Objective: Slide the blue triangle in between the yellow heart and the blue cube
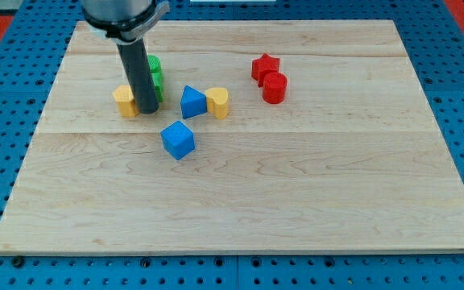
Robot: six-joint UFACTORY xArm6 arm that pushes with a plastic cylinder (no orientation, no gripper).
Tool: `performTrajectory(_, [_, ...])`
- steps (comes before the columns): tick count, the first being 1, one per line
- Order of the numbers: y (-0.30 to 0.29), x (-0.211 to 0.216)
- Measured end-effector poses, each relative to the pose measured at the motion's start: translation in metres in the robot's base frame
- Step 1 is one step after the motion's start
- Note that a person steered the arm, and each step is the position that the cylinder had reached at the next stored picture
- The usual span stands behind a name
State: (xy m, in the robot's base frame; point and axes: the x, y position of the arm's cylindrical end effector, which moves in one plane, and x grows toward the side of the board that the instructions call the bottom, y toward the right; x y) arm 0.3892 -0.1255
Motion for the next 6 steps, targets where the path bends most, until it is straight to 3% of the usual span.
performTrajectory(2, [0.046, -0.01])
performTrajectory(4, [0.001, 0.037])
performTrajectory(5, [-0.012, 0.006])
performTrajectory(6, [0.021, -0.008])
